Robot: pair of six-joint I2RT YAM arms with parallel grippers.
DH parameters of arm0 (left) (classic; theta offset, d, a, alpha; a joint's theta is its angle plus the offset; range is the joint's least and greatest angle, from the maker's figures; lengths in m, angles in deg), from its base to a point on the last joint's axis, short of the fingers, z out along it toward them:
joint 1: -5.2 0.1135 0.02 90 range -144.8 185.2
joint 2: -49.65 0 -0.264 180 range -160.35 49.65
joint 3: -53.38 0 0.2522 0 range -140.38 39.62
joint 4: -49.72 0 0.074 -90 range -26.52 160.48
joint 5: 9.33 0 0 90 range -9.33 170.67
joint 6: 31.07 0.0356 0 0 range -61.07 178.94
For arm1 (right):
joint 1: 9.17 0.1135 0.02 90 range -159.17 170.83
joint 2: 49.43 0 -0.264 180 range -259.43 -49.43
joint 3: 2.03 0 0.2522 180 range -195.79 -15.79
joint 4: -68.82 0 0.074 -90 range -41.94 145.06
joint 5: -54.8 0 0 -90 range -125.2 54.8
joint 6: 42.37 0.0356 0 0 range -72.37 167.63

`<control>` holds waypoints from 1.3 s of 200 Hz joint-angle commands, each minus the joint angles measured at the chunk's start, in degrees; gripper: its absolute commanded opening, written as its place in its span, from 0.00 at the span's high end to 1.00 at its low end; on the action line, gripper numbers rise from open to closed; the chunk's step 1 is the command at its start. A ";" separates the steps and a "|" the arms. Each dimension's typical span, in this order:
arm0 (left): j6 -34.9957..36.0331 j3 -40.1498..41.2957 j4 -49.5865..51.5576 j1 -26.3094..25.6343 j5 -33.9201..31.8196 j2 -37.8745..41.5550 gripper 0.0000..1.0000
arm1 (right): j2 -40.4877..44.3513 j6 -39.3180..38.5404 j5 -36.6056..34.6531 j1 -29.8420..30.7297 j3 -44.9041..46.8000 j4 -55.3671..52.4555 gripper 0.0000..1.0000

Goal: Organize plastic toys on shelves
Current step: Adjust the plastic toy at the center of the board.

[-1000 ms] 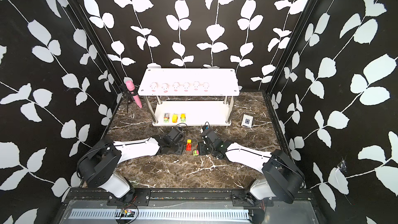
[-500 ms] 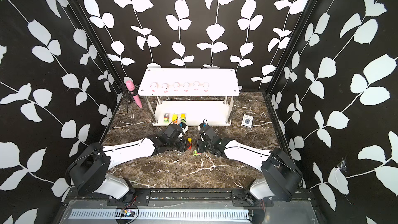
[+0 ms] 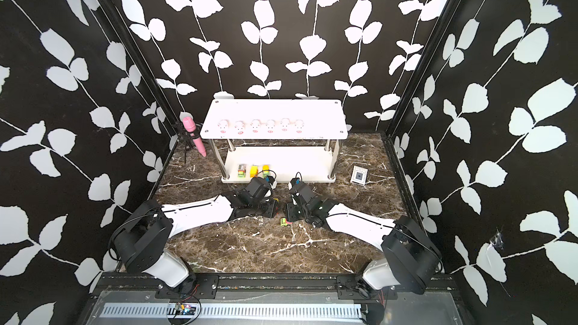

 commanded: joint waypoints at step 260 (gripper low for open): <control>9.75 6.63 10.59 -1.01 -9.48 9.04 0.72 | -17.27 -1.91 10.34 0.28 -13.88 5.92 0.67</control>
